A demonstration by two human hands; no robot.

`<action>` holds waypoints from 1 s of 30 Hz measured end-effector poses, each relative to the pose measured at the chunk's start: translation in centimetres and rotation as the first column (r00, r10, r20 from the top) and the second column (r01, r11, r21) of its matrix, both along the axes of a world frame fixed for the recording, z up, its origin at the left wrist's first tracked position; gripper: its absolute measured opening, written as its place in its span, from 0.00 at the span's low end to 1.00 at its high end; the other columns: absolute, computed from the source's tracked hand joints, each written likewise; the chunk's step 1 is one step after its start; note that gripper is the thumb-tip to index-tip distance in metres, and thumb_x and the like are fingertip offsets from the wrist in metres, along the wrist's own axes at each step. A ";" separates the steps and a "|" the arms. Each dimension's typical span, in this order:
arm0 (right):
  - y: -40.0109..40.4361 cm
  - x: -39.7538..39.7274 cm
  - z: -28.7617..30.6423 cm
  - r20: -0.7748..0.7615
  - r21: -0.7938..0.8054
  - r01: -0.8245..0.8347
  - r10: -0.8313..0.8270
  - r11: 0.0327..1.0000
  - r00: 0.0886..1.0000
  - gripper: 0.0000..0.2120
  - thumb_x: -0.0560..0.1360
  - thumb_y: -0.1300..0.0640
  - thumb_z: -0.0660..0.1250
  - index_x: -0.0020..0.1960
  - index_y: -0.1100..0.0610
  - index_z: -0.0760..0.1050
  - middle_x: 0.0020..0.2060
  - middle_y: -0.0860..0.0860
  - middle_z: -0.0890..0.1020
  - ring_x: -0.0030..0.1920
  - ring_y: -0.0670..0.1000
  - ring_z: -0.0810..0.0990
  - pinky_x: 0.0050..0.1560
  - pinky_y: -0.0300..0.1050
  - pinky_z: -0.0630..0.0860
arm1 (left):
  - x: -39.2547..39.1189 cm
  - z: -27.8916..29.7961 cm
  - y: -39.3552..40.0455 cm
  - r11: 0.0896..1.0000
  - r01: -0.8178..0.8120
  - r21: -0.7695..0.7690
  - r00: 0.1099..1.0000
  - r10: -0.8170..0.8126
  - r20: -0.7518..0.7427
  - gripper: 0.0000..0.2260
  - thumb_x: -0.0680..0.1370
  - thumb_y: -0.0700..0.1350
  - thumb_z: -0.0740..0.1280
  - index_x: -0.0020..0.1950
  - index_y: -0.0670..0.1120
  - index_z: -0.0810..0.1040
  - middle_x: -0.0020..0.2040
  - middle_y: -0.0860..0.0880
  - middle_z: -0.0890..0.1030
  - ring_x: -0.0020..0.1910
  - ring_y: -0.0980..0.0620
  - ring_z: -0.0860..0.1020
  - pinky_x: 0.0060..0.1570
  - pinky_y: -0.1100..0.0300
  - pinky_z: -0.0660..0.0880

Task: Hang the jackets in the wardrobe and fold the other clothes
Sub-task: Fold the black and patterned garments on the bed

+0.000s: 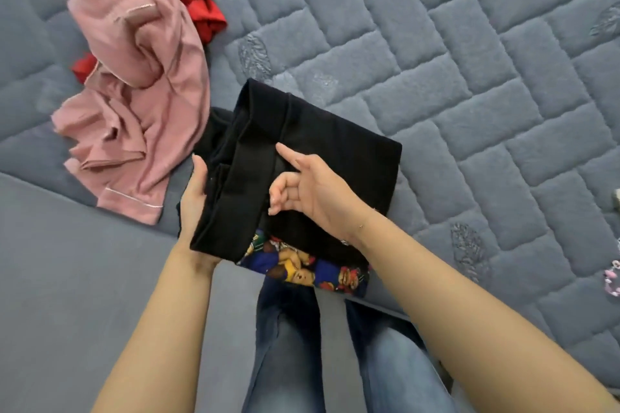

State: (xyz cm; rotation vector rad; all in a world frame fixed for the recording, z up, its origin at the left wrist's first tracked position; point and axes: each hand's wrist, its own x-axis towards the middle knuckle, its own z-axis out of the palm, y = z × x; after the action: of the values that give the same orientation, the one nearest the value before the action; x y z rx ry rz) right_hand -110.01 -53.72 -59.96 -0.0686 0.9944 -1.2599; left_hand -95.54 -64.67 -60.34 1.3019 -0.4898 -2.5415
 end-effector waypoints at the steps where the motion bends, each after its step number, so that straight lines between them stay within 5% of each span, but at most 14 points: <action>1: -2.0 1.0 -0.6 -0.009 0.040 -0.013 0.013 0.999 1.000 0.24 0.84 0.52 0.46 0.79 0.54 0.51 0.35 0.58 0.75 0.36 0.53 0.78 0.46 0.46 0.79 | 1.2 -1.0 -1.7 0.999 -0.016 0.030 1.000 0.015 0.025 0.32 0.78 0.67 0.58 0.69 0.44 0.75 0.69 0.42 0.75 0.65 0.45 0.77 0.62 0.50 0.75; 5: -7.7 4.5 -3.9 -0.074 0.300 -0.102 0.130 0.948 0.989 0.27 0.84 0.46 0.47 0.71 0.65 0.65 0.35 0.58 0.76 0.44 0.60 0.79 0.59 0.52 0.74 | 5.3 -4.9 -5.8 0.991 -0.010 0.131 0.980 -0.017 0.198 0.29 0.78 0.65 0.59 0.67 0.45 0.76 0.64 0.42 0.79 0.60 0.45 0.80 0.58 0.50 0.77; 7: -9.1 5.7 -5.1 -0.092 0.420 -0.159 0.216 0.894 0.972 0.32 0.84 0.43 0.46 0.72 0.69 0.63 0.35 0.58 0.77 0.42 0.57 0.79 0.60 0.52 0.74 | 7.5 -6.5 -6.6 0.998 0.055 0.026 0.935 -0.061 0.349 0.23 0.79 0.59 0.61 0.67 0.46 0.75 0.63 0.44 0.80 0.62 0.47 0.79 0.60 0.50 0.74; 9: -9.5 6.4 -6.0 -0.173 0.451 -0.114 0.212 0.885 0.962 0.26 0.85 0.49 0.49 0.75 0.66 0.59 0.36 0.58 0.79 0.40 0.54 0.80 0.53 0.47 0.77 | 9.8 -7.3 -6.4 0.970 0.165 -0.182 0.852 -0.047 0.521 0.16 0.79 0.50 0.66 0.66 0.48 0.74 0.64 0.48 0.79 0.63 0.51 0.77 0.58 0.57 0.72; 11: -8.5 7.0 -6.4 -0.327 0.415 0.012 0.137 0.910 0.935 0.24 0.82 0.63 0.53 0.77 0.56 0.58 0.41 0.56 0.80 0.42 0.50 0.81 0.51 0.44 0.78 | 11.7 -7.7 -5.7 0.910 0.287 -0.300 0.735 -0.009 0.678 0.19 0.77 0.45 0.70 0.67 0.48 0.71 0.68 0.48 0.75 0.64 0.53 0.74 0.59 0.60 0.69; 13: -6.2 8.1 -6.0 -0.564 0.367 0.066 0.165 0.928 0.809 0.23 0.79 0.68 0.55 0.72 0.55 0.69 0.49 0.51 0.79 0.49 0.43 0.79 0.59 0.43 0.76 | 12.8 -7.8 -4.7 0.933 0.303 -0.197 0.674 -0.064 0.736 0.27 0.75 0.48 0.72 0.71 0.48 0.66 0.70 0.48 0.70 0.64 0.52 0.72 0.62 0.56 0.69; 15: -3.8 9.4 -5.5 -0.746 0.368 0.008 0.290 0.930 0.599 0.22 0.76 0.70 0.57 0.65 0.55 0.75 0.54 0.47 0.77 0.55 0.41 0.75 0.63 0.37 0.71 | 12.9 -7.5 -3.9 0.978 0.206 -0.040 0.743 -0.129 0.657 0.31 0.75 0.53 0.71 0.74 0.47 0.63 0.71 0.47 0.70 0.67 0.50 0.72 0.63 0.49 0.72; 17: -2.2 10.7 -5.3 -0.812 0.379 -0.090 0.378 0.921 0.445 0.23 0.74 0.71 0.59 0.65 0.57 0.76 0.59 0.48 0.75 0.62 0.45 0.71 0.66 0.34 0.65 | 12.4 -6.9 -3.8 0.980 0.195 -0.039 0.804 -0.137 0.579 0.32 0.72 0.58 0.70 0.72 0.47 0.66 0.68 0.49 0.74 0.64 0.52 0.75 0.56 0.52 0.77; 20: -0.9 12.4 -5.7 -0.793 0.413 -0.311 0.506 0.856 0.340 0.34 0.71 0.65 0.65 0.76 0.58 0.63 0.74 0.51 0.63 0.75 0.49 0.57 0.76 0.43 0.55 | 10.9 -6.0 -4.0 0.943 0.302 -0.141 0.821 -0.182 0.541 0.20 0.73 0.49 0.72 0.63 0.45 0.76 0.53 0.50 0.85 0.49 0.56 0.83 0.41 0.63 0.79; 23: -0.6 14.8 -6.3 -0.794 0.504 -0.367 0.587 0.782 0.158 0.49 0.70 0.54 0.70 0.80 0.55 0.43 0.78 0.46 0.47 0.78 0.46 0.41 0.78 0.47 0.41 | 8.6 -4.7 -3.6 0.862 0.438 -0.256 0.782 -0.225 0.581 0.09 0.74 0.36 0.71 0.53 0.44 0.81 0.48 0.45 0.86 0.47 0.50 0.84 0.46 0.59 0.81; 27: -1.7 16.4 -6.5 -0.920 0.355 0.116 0.324 0.928 0.221 0.40 0.69 0.60 0.75 0.76 0.60 0.60 0.73 0.52 0.67 0.73 0.52 0.65 0.76 0.53 0.57 | 5.9 -2.6 -3.2 0.814 0.469 -0.341 0.799 -0.227 0.557 0.10 0.73 0.35 0.71 0.49 0.48 0.82 0.44 0.50 0.86 0.47 0.52 0.84 0.47 0.60 0.79; 30: -2.6 15.7 -5.9 -0.903 0.268 0.426 0.070 0.864 0.424 0.25 0.72 0.63 0.72 0.68 0.52 0.72 0.62 0.47 0.79 0.63 0.48 0.76 0.66 0.51 0.72 | 5.1 -1.3 -3.2 0.842 0.422 -0.337 0.871 -0.273 0.408 0.10 0.76 0.36 0.69 0.57 0.41 0.81 0.49 0.46 0.86 0.50 0.51 0.84 0.46 0.63 0.78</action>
State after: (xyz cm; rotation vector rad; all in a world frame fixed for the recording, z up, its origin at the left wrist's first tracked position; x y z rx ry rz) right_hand -94.30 -56.37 -65.84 -0.2908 2.3194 -1.1080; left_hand -90.41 -67.92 -61.68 1.6010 -1.3864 -2.2655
